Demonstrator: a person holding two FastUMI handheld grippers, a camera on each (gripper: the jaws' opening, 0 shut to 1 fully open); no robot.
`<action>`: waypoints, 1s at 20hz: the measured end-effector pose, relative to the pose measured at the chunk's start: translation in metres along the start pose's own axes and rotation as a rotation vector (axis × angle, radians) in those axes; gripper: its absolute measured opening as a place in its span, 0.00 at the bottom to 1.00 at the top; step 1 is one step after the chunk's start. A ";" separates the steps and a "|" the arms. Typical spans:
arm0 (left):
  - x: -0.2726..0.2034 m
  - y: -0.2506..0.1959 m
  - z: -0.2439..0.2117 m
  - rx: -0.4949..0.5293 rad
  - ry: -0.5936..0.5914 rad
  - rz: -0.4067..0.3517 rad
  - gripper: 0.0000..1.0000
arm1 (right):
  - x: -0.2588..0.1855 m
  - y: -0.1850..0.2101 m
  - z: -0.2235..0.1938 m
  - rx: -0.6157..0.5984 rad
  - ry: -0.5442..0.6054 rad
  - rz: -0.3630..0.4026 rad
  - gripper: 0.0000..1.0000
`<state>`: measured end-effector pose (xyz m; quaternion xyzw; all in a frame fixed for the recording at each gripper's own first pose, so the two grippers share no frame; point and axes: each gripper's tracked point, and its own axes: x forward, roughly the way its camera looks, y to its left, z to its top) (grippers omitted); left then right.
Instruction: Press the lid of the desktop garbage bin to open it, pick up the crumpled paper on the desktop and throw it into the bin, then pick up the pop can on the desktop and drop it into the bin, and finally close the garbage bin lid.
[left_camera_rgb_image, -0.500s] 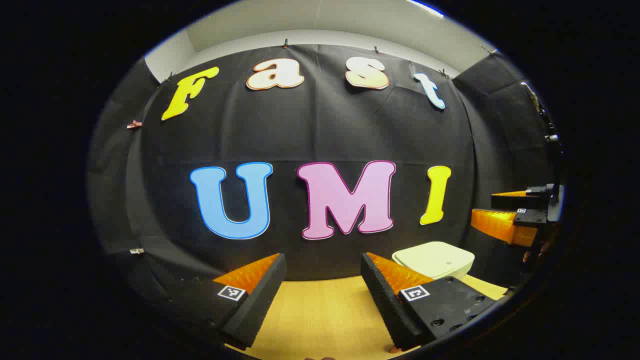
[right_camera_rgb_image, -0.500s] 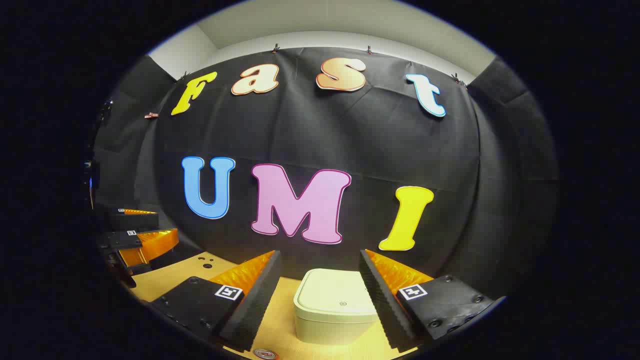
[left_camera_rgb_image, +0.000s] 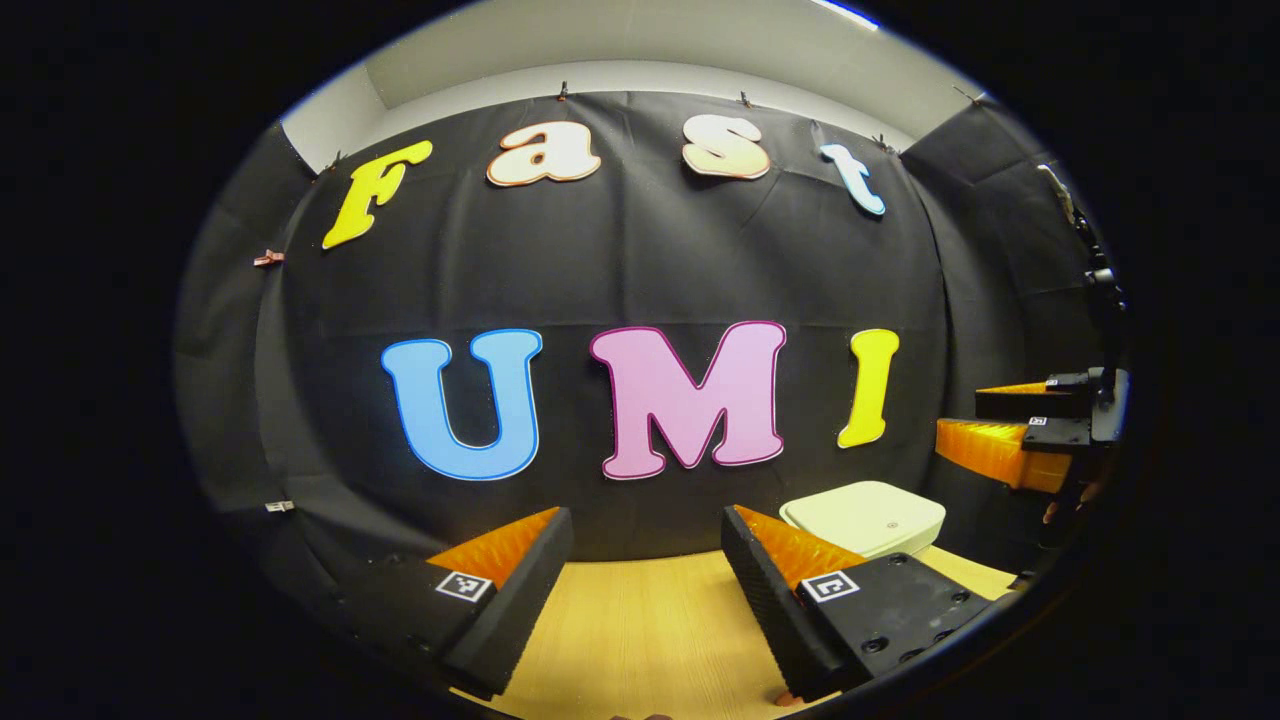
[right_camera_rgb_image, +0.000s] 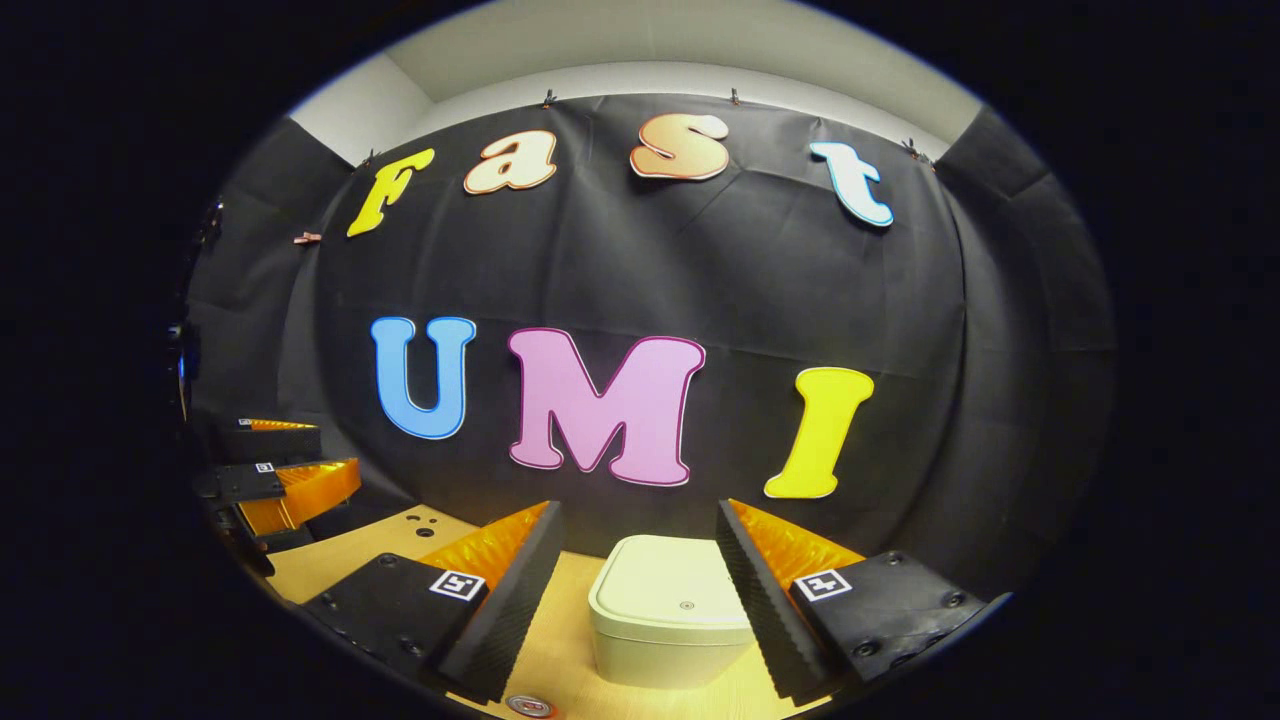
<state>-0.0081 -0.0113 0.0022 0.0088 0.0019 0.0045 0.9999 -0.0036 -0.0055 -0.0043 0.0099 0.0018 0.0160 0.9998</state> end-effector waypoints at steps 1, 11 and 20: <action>0.000 -0.001 -0.001 0.001 0.002 0.002 0.96 | -0.001 -0.001 0.000 -0.004 0.000 0.000 0.96; -0.002 -0.006 -0.003 -0.002 0.010 0.006 0.96 | -0.002 -0.002 -0.001 -0.029 0.014 0.012 0.93; -0.005 -0.007 -0.005 -0.016 0.014 0.004 0.96 | 0.004 -0.035 -0.015 0.021 0.093 -0.090 0.05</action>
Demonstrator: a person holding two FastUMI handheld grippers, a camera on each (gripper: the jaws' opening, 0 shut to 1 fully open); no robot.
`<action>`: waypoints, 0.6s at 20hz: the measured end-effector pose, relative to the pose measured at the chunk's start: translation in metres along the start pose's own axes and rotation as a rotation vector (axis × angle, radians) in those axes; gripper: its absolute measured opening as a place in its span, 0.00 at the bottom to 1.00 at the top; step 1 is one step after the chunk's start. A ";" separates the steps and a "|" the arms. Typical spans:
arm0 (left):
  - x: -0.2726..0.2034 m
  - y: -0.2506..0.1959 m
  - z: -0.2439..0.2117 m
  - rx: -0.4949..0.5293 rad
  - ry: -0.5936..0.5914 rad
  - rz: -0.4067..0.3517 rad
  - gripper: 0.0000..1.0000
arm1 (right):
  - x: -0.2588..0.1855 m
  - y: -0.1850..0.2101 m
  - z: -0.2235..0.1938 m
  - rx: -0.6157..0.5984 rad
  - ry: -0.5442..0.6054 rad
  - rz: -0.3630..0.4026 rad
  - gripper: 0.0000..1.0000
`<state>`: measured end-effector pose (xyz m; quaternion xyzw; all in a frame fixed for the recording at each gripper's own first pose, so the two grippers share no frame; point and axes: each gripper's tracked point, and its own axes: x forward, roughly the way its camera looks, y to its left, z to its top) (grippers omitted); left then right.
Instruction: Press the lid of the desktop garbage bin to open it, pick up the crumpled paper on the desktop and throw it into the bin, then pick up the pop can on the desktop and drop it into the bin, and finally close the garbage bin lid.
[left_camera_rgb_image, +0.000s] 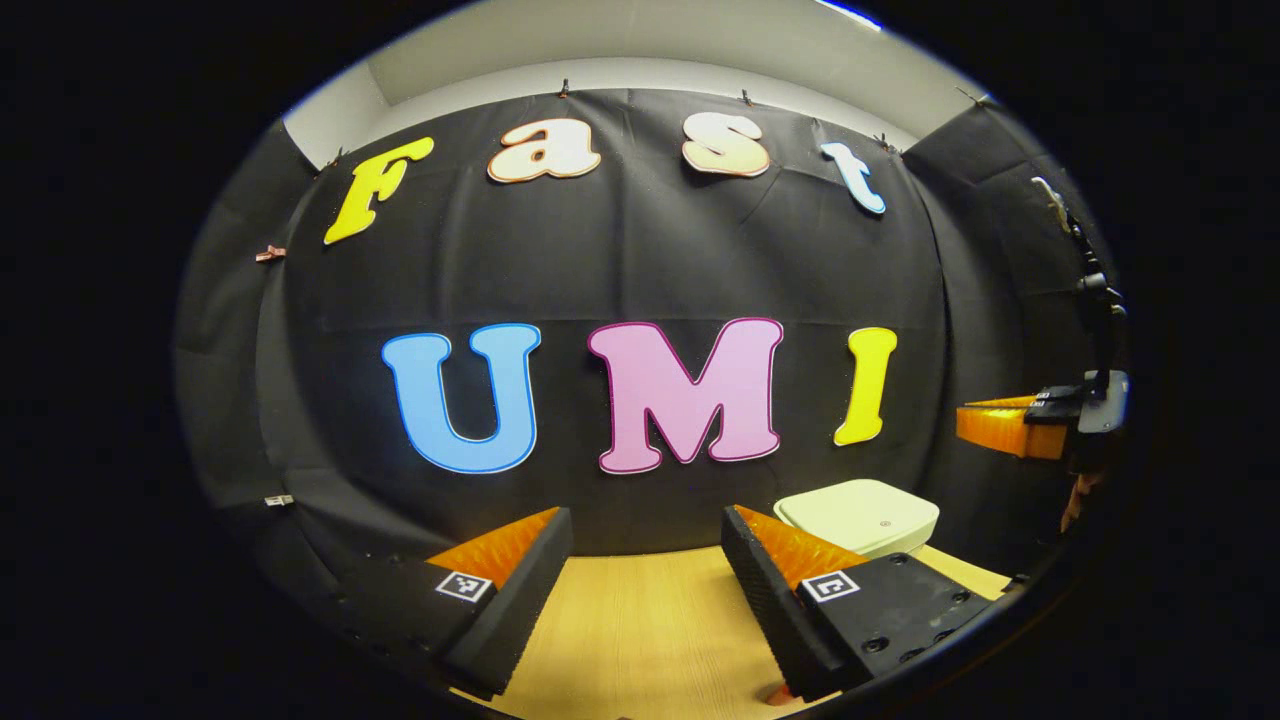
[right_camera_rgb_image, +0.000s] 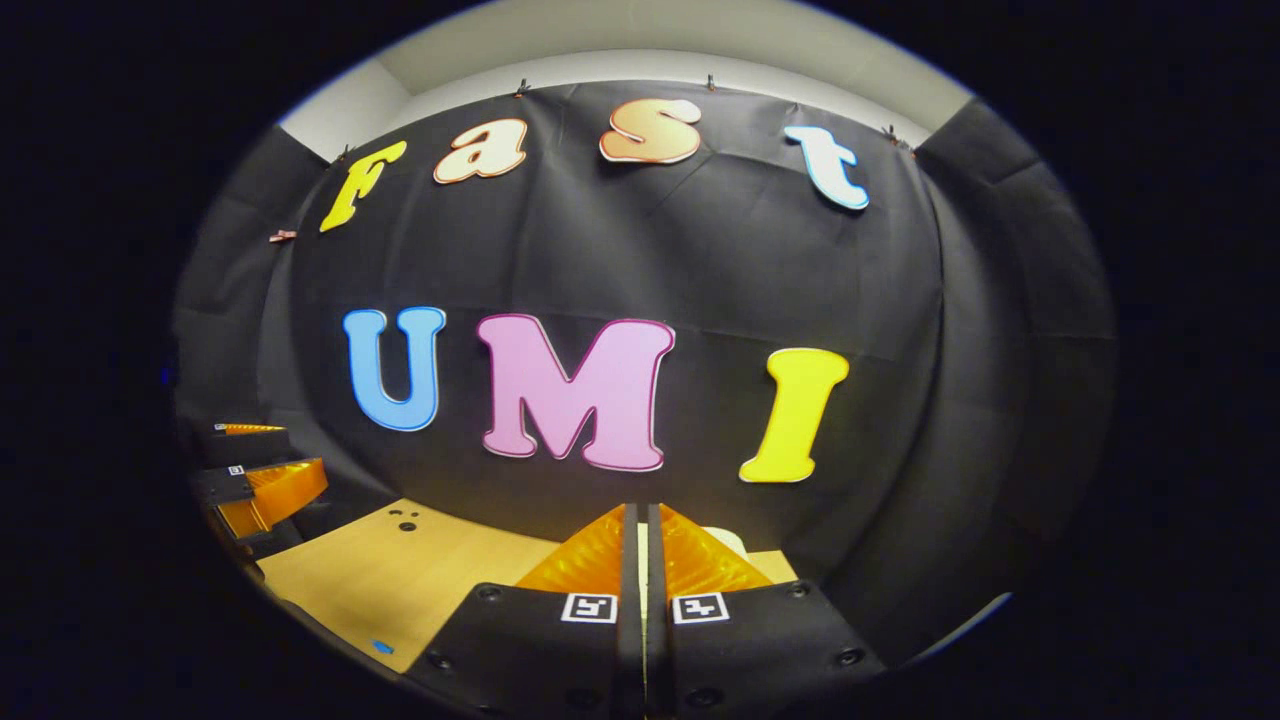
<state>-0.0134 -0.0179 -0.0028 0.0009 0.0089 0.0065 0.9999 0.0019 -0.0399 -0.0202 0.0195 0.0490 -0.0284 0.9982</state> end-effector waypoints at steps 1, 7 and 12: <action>0.001 0.000 -0.001 -0.003 0.001 0.000 0.96 | 0.006 -0.014 -0.001 -0.005 0.005 -0.057 0.05; -0.003 0.006 -0.004 -0.019 0.008 0.016 0.96 | 0.019 -0.018 -0.028 0.000 0.171 0.032 0.07; -0.005 0.012 -0.007 -0.022 0.013 0.030 0.96 | 0.041 -0.034 -0.060 0.016 0.302 0.045 0.05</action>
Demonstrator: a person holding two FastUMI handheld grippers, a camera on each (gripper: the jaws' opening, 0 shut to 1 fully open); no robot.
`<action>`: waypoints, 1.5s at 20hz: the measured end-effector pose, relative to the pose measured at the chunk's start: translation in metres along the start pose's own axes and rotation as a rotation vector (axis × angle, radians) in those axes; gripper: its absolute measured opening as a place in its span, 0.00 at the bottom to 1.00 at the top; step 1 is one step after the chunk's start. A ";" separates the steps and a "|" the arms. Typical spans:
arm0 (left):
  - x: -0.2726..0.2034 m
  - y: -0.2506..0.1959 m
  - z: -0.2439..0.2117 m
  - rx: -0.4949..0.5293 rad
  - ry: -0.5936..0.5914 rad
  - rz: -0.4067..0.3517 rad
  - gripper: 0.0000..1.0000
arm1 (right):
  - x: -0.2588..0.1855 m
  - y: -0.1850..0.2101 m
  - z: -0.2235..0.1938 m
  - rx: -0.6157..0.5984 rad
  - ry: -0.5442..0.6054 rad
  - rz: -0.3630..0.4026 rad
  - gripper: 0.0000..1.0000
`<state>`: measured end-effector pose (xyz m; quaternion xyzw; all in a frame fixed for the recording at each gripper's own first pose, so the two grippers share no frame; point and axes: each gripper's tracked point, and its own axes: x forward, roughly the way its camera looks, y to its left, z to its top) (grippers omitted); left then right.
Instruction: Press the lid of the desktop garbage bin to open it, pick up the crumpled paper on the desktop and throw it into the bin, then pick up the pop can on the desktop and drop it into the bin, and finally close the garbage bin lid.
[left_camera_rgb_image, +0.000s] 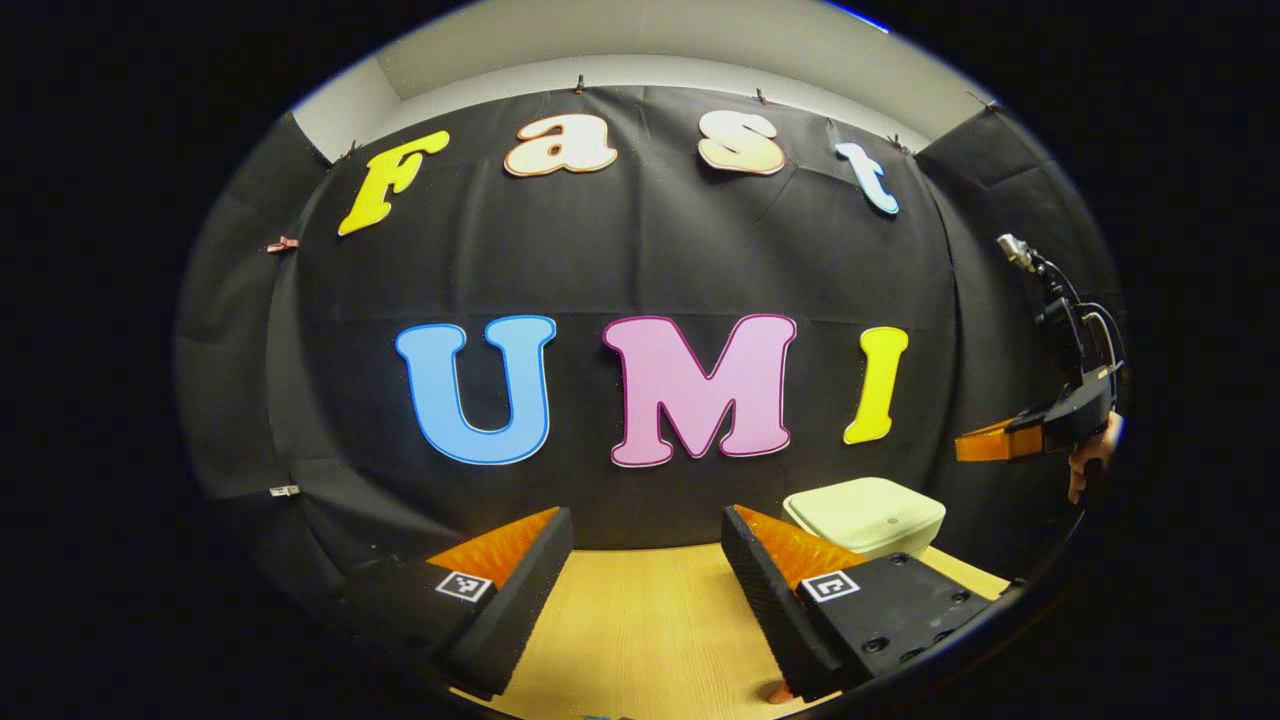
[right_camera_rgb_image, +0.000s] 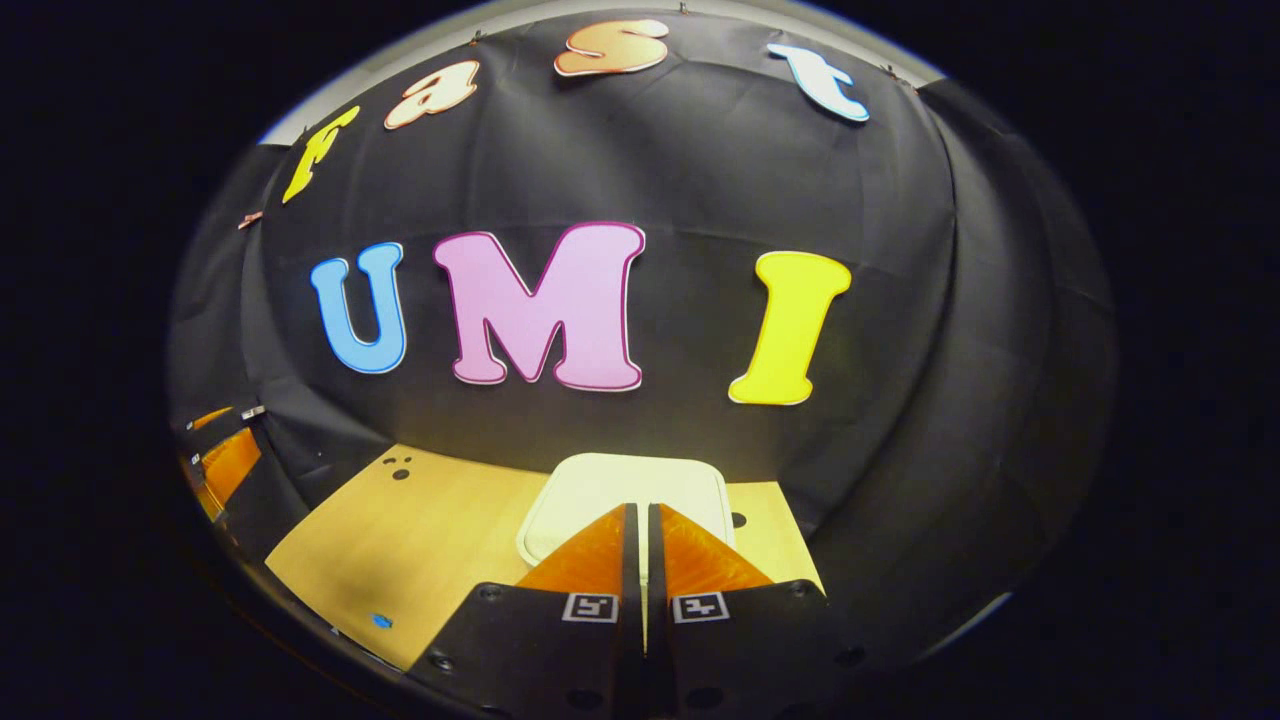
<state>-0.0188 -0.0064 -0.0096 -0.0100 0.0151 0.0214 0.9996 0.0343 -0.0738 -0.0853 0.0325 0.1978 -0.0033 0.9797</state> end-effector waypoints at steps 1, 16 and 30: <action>0.000 0.000 -0.001 -0.001 0.001 0.000 0.96 | 0.007 0.000 -0.006 -0.014 0.032 0.009 0.05; -0.005 -0.011 -0.041 -0.341 0.134 -0.092 0.93 | 0.087 0.021 -0.046 -0.042 0.222 0.108 0.05; -0.006 0.012 -0.025 -0.371 0.057 -0.042 0.93 | 0.098 0.017 -0.086 0.033 0.354 0.145 0.05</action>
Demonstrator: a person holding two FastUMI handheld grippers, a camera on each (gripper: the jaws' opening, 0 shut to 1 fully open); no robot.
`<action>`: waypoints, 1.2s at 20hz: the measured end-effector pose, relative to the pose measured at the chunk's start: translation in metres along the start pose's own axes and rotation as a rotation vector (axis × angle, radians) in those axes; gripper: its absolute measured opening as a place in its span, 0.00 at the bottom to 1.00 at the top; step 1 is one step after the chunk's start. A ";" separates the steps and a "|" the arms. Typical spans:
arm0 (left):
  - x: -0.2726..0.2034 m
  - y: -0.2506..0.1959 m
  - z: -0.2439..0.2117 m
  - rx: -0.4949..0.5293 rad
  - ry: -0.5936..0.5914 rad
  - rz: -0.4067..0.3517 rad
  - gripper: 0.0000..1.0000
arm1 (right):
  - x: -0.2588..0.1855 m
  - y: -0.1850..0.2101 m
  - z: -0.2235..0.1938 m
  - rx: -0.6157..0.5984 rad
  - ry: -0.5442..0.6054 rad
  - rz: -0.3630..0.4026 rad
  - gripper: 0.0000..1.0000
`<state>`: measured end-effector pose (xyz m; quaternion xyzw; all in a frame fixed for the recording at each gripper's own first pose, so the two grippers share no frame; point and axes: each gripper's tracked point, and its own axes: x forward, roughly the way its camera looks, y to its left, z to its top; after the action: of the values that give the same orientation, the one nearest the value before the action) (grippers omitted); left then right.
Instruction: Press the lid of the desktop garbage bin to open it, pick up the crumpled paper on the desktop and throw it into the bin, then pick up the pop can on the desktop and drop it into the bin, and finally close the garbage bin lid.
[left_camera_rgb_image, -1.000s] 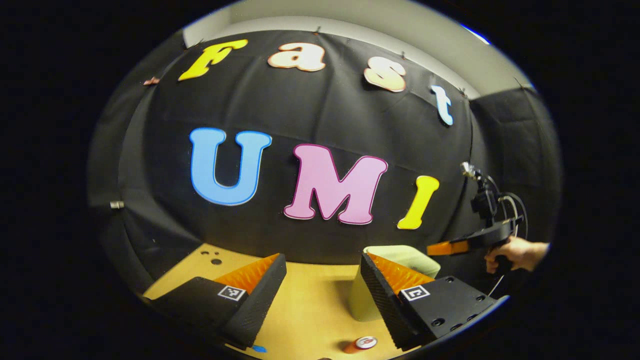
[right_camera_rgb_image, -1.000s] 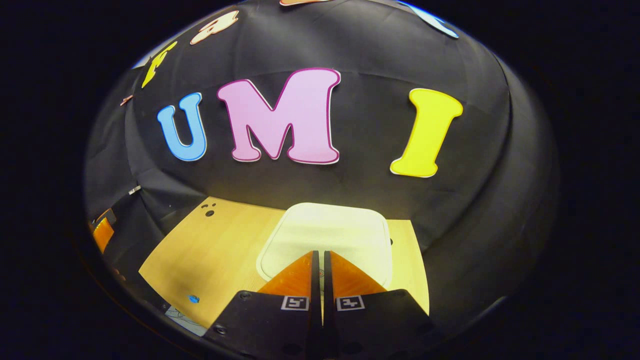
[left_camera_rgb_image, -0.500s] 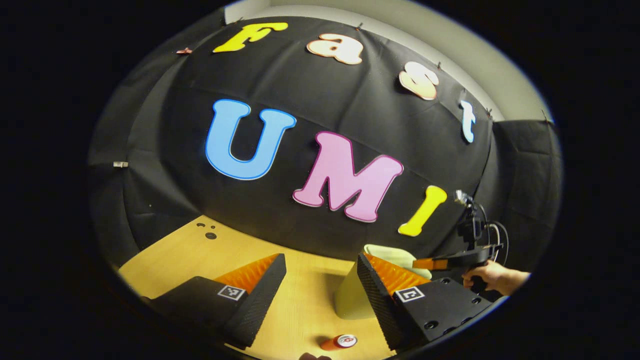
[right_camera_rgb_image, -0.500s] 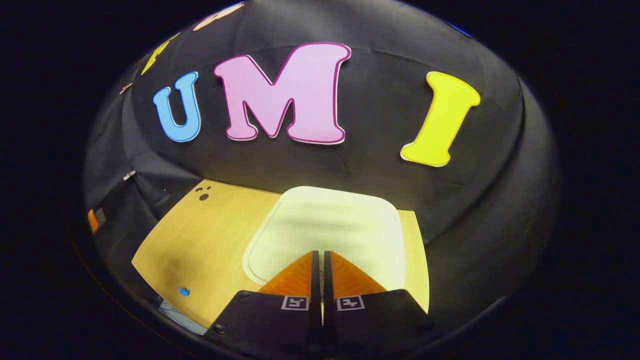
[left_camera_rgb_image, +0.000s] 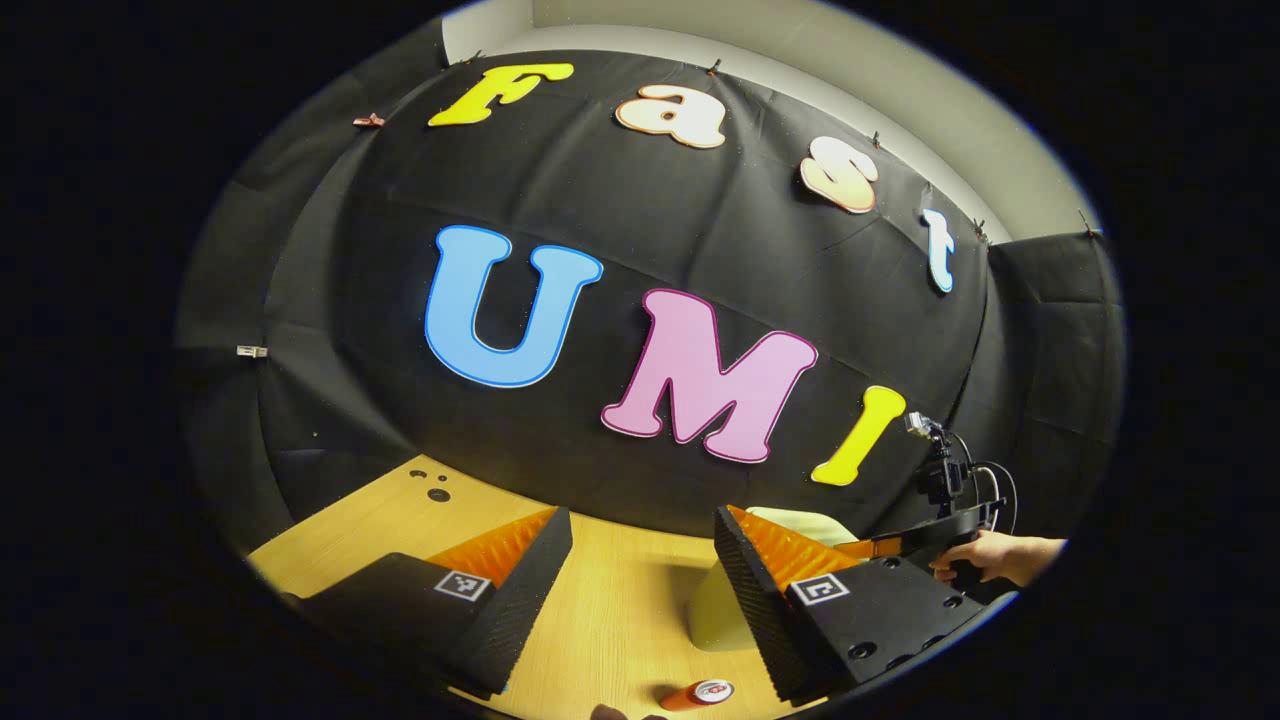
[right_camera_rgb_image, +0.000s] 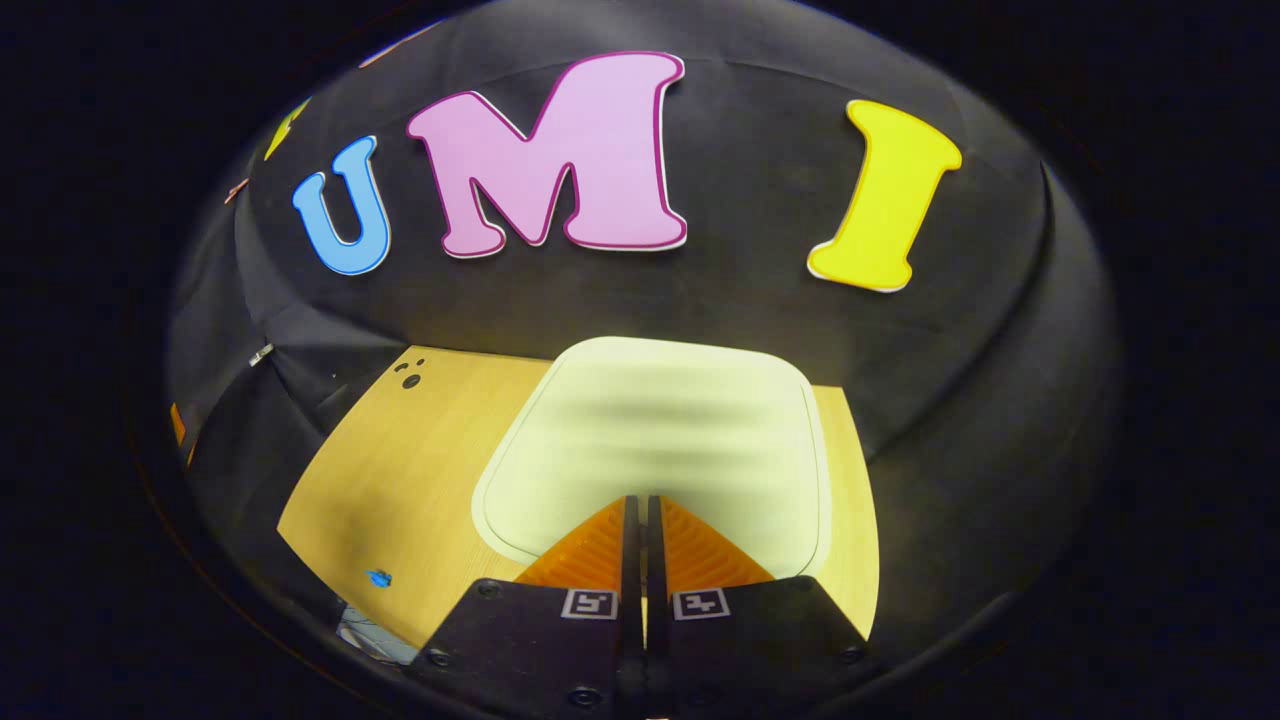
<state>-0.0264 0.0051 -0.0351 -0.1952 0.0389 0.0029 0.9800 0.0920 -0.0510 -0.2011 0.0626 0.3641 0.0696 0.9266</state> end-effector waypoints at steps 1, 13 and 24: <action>0.001 0.000 0.001 0.004 -0.003 0.001 0.93 | 0.001 0.000 0.000 0.012 -0.008 0.010 0.06; 0.000 0.001 -0.003 -0.004 0.014 0.006 0.93 | -0.051 -0.006 0.066 -0.055 -0.384 -0.080 0.05; 0.000 -0.003 0.001 0.017 0.012 -0.001 0.93 | -0.083 -0.016 0.096 -0.047 -0.533 -0.105 0.05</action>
<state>-0.0258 0.0025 -0.0329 -0.1871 0.0448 0.0008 0.9813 0.0986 -0.0874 -0.0785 0.0383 0.1083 0.0109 0.9933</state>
